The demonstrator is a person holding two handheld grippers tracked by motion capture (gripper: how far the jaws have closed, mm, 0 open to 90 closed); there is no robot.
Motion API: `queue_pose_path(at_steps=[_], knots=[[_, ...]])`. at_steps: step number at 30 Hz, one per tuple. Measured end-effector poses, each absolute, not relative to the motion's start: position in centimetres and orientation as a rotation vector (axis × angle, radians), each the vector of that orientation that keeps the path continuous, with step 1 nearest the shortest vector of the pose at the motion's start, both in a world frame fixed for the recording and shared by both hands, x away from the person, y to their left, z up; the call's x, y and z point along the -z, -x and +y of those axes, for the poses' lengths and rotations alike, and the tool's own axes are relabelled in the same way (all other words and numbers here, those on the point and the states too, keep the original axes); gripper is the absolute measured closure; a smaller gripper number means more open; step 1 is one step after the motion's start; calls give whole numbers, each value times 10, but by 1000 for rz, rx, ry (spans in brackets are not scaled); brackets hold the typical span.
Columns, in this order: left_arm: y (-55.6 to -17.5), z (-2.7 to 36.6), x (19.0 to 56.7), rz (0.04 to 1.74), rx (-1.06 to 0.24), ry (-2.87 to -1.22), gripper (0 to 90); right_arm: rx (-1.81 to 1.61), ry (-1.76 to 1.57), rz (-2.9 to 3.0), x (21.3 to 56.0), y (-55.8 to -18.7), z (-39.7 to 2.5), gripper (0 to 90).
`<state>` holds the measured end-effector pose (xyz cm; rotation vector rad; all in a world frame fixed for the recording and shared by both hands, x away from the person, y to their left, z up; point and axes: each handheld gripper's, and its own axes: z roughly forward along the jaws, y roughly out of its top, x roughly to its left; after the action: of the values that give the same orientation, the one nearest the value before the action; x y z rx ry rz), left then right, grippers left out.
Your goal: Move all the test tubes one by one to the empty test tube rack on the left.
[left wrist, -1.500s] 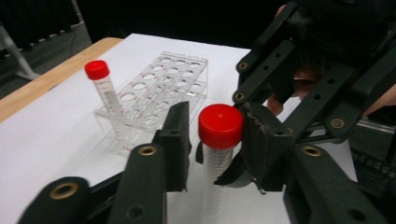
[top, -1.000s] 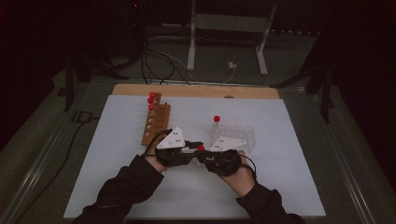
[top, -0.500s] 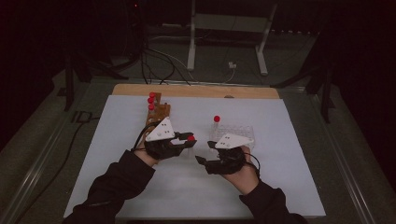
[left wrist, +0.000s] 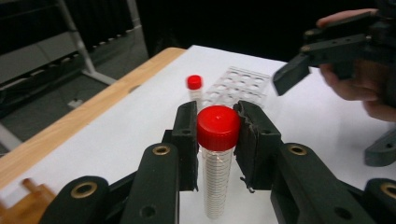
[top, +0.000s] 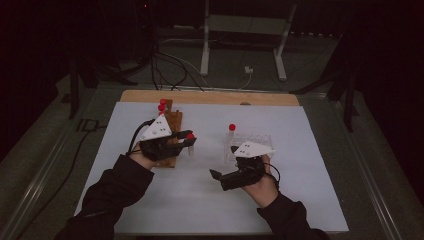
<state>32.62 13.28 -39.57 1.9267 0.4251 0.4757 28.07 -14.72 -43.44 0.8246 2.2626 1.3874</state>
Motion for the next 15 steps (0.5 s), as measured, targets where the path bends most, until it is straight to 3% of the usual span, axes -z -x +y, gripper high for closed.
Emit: queue_pose_path(at_steps=[15], knots=[[-340,164,378,518,-565,-1878,717,-1419,-804,2219,430,-280,-154,0]])
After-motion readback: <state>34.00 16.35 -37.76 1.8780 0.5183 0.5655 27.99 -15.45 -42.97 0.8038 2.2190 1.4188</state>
